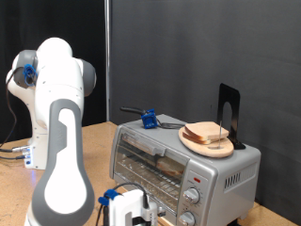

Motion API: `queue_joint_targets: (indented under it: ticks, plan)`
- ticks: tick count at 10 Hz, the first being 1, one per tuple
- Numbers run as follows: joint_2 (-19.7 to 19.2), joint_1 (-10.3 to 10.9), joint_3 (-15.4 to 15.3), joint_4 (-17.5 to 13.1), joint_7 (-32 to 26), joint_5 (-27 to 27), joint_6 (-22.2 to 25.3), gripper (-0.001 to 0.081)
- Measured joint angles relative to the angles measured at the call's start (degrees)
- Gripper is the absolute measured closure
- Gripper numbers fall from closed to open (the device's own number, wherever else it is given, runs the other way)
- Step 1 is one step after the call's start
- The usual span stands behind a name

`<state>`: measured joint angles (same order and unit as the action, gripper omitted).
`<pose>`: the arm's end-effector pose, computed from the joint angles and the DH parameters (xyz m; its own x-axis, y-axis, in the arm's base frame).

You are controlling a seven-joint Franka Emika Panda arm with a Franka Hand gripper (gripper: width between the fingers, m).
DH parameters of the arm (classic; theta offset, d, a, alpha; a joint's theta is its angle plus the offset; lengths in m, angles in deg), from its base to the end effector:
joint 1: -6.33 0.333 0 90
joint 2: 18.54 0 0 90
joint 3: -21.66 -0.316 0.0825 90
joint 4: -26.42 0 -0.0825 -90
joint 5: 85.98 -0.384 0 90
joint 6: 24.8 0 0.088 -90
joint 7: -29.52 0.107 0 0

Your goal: Make a piece of toast with the oven

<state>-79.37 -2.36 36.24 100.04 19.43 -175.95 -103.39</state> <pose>0.6930 -0.1110 0.1462 0.8074 -0.1558 -0.5690 -0.5749 0.0086 -0.8182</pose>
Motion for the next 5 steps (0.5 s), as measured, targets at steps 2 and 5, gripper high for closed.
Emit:
queue_joint_targets:
  ticks: [2, 5]
  plan:
    - [0.63, 1.43, -0.65, 1.04, 0.02, 0.0, -0.37, -0.0002]
    - [1.87, 3.53, -1.13, 2.97, -0.04, -0.19, -1.27, -0.0002]
